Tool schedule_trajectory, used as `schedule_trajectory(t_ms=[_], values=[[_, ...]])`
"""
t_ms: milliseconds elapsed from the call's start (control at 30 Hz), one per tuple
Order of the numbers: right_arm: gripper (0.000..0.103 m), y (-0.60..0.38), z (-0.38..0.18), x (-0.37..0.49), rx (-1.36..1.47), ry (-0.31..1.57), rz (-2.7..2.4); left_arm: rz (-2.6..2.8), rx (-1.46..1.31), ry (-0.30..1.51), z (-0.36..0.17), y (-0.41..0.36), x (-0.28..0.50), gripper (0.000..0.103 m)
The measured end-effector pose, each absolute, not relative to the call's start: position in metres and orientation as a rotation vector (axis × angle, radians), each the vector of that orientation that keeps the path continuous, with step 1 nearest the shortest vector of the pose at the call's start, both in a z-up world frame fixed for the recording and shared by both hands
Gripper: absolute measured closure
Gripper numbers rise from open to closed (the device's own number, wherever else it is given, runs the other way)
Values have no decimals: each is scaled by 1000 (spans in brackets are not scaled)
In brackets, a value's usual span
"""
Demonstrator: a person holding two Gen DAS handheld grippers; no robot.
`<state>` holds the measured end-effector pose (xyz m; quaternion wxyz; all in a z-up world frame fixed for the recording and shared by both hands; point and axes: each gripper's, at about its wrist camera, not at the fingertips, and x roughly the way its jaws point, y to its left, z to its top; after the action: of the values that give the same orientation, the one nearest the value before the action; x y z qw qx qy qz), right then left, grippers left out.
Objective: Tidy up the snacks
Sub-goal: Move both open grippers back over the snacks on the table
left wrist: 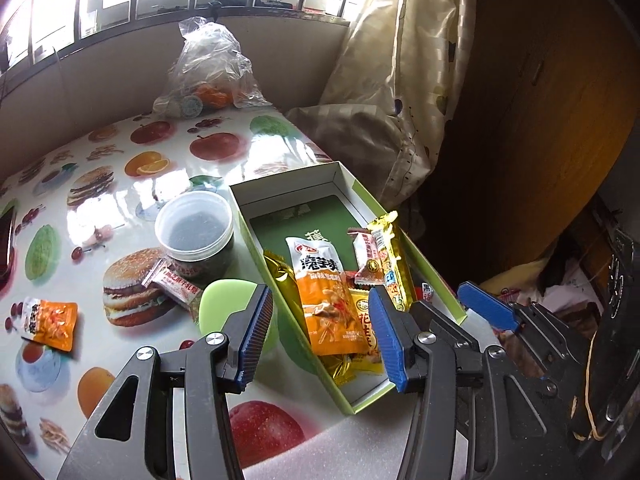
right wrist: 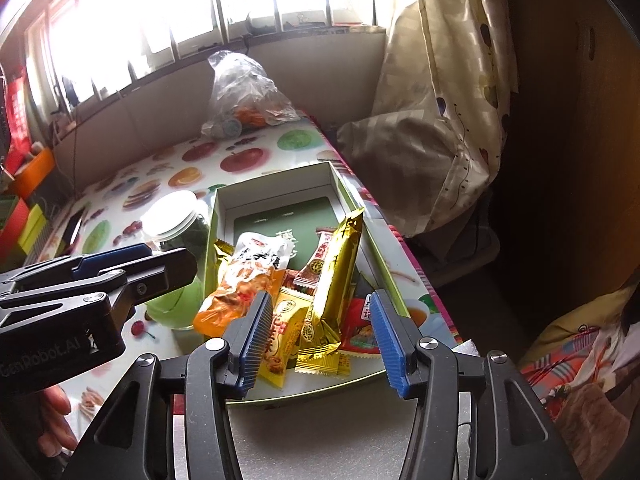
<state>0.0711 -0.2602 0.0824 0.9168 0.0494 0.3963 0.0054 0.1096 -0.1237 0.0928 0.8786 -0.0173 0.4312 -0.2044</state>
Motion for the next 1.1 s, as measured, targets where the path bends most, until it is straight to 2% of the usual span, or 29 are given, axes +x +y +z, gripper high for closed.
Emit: schedule_trajectory(t_ms=[1100], values=[[52,-185,99,47,45,772,137,-276,-77,815,105,-42,55,52]])
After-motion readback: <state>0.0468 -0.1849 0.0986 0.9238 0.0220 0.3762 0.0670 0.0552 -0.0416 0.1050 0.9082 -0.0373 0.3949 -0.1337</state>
